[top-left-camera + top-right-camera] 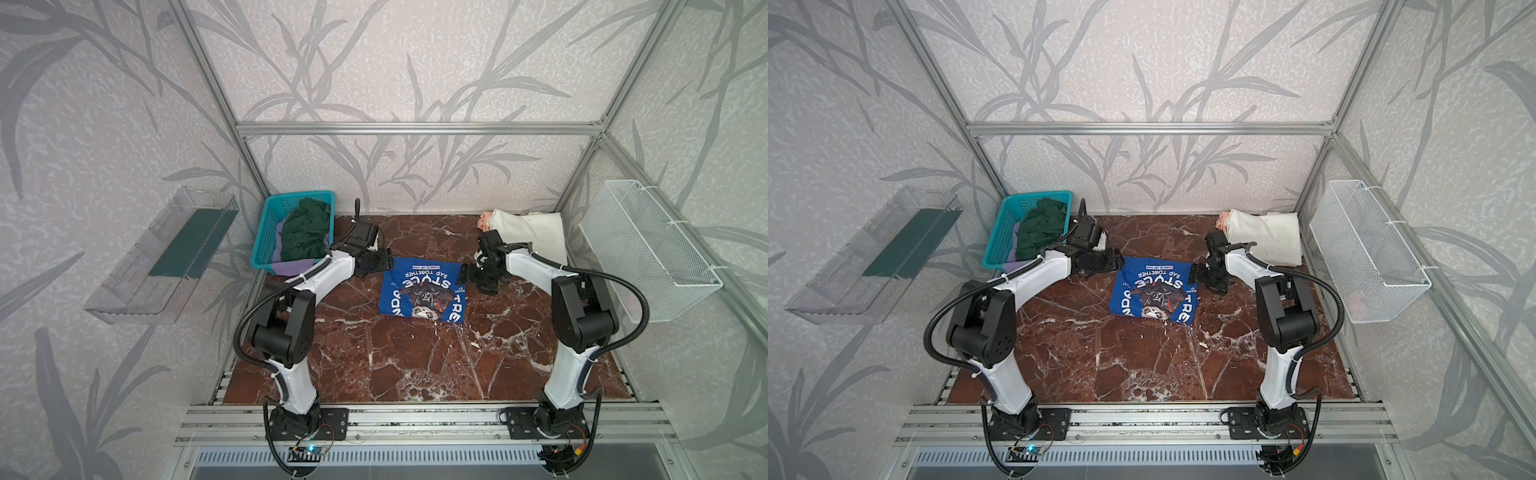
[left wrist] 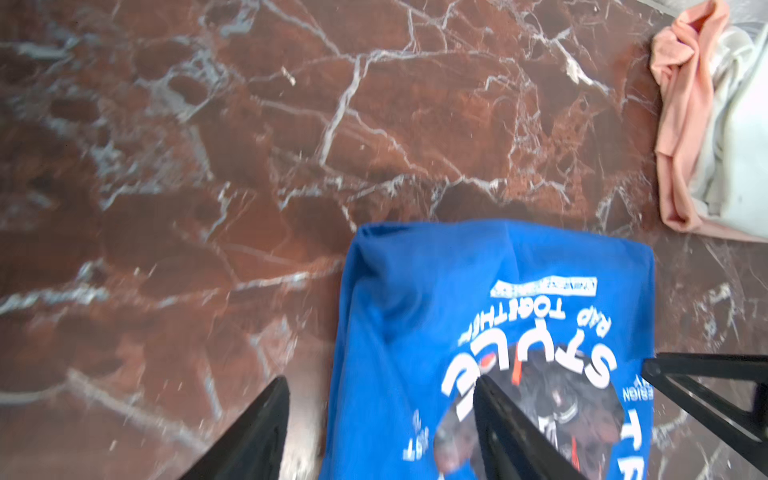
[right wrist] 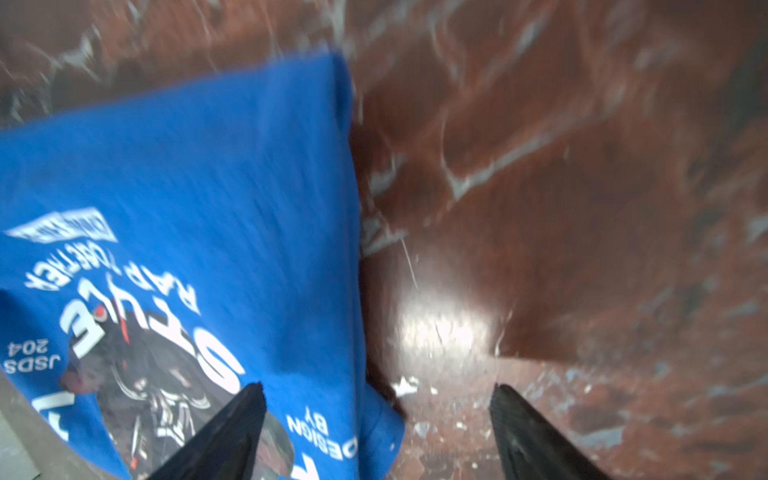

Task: Fold and stack the t-shirts
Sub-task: 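Grasp the folded blue shirt's sides with both grippers, then carry the blue shirt onto the stack with right gripper while left withdraws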

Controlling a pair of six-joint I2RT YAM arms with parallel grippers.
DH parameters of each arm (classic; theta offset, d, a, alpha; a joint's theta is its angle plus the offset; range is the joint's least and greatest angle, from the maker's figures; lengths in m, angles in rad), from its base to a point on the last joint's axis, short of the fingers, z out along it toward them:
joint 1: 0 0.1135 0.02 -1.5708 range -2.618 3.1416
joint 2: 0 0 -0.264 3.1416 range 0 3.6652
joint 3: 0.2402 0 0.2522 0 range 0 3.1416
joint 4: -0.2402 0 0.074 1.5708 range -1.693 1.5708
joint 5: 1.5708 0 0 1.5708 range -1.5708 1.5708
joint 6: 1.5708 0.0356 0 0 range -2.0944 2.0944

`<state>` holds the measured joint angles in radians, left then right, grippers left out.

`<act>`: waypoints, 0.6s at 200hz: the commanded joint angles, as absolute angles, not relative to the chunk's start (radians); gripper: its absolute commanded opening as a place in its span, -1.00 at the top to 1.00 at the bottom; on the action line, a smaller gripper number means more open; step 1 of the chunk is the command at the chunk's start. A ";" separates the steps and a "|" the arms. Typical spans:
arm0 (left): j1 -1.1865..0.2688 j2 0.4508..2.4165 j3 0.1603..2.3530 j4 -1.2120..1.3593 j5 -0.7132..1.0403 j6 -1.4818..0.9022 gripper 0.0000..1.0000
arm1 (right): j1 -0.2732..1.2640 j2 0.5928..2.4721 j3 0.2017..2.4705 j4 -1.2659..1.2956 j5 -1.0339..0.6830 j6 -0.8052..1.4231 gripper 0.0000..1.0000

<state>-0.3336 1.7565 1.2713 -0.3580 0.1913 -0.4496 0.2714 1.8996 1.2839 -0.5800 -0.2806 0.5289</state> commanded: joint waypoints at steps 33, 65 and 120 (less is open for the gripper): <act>-0.345 1.575 1.063 -0.274 0.196 -0.493 -0.42 | 0.331 1.889 1.234 -0.490 -0.301 0.575 -0.59; -0.345 1.498 0.958 -0.249 0.207 -0.519 -0.42 | 0.389 1.930 1.242 -0.448 -0.240 0.587 -0.45; -0.344 1.417 0.886 -0.249 0.221 -0.511 -0.42 | 0.454 2.041 1.319 -0.468 -0.152 0.607 0.14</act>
<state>-0.3412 1.4647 0.9054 -0.2722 0.2085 -0.5098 0.4408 1.9770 1.3075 -0.4564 -0.2062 0.5903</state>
